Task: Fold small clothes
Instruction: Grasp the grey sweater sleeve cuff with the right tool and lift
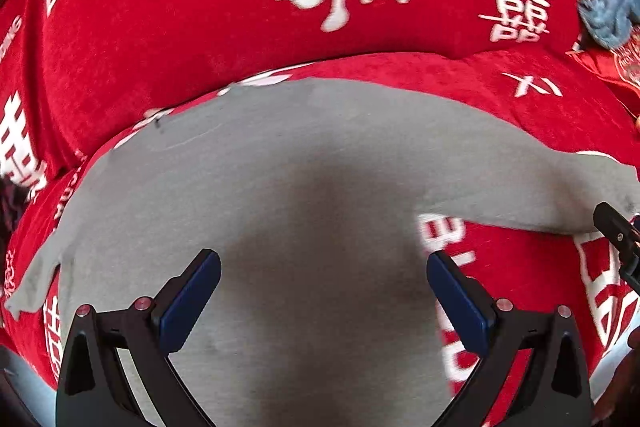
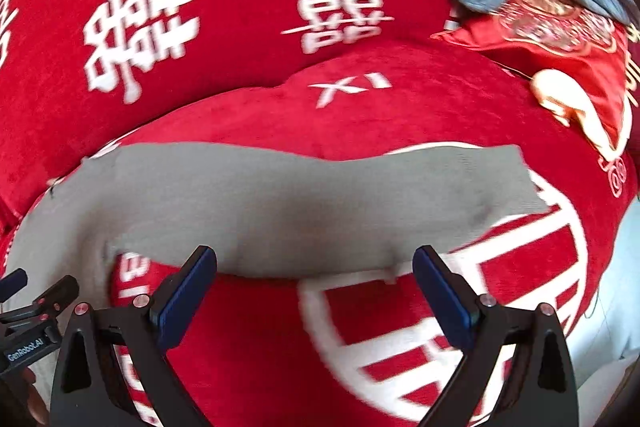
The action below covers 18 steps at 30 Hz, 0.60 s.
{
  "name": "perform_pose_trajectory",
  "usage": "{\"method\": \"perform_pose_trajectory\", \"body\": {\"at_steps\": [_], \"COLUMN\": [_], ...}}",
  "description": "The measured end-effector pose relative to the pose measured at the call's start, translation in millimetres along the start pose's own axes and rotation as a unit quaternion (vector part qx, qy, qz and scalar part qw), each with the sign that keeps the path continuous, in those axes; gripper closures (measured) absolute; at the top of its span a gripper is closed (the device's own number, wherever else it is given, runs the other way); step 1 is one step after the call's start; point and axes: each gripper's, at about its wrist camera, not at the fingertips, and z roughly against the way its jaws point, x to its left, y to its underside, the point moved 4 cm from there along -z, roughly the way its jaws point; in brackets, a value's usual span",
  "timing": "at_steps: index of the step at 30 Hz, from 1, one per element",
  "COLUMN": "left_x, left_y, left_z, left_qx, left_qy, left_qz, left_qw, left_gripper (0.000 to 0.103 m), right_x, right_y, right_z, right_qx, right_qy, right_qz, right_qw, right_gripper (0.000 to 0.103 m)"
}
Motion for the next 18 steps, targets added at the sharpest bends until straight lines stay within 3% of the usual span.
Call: {"method": "perform_pose_trajectory", "body": {"at_steps": [5,9,11,14,15,17,18], "left_x": [-30.9,-51.4,-59.2,-65.1,-66.3,-66.3,-65.9], "left_y": [-10.1,-13.6,-14.5,-15.0,-15.2,-16.7,-17.3], "left_z": [0.9,-2.1,-5.8,-9.6,-10.5,-11.8,-12.2], "left_qx": [-0.002,0.000,0.004,0.009,0.009,0.007,0.006], "left_qy": [0.002,0.001,0.000,-0.003,-0.005,-0.007,-0.009], "left_qz": [-0.020,-0.033,-0.036,-0.037,-0.038,-0.039,-0.039], "left_qw": [0.9998,0.9995,0.9993,0.9993,0.9992,0.9992,0.9992], "left_gripper": [0.000,0.000,0.000,0.000,0.000,0.000,0.000], "right_x": [-59.1,-104.2,-114.9,-116.4,-115.4,-113.7,-112.7], "right_y": [-1.3,1.1,-2.6,-17.1,-21.1,-26.6,-29.4], "right_z": [-6.1,-23.3,-34.9,-42.7,-46.5,-50.8,-55.2], "right_qx": [0.002,0.014,0.012,-0.019,-0.026,-0.036,-0.034], "right_qy": [0.009,-0.013,-0.029,-0.020,-0.012,-0.005,-0.012], "right_qz": [-0.055,-0.118,-0.131,-0.117,-0.116,-0.111,-0.109], "right_qw": [0.998,0.993,0.991,0.993,0.993,0.993,0.993], "right_gripper": [0.004,0.009,0.011,0.012,0.015,0.032,0.052]}}
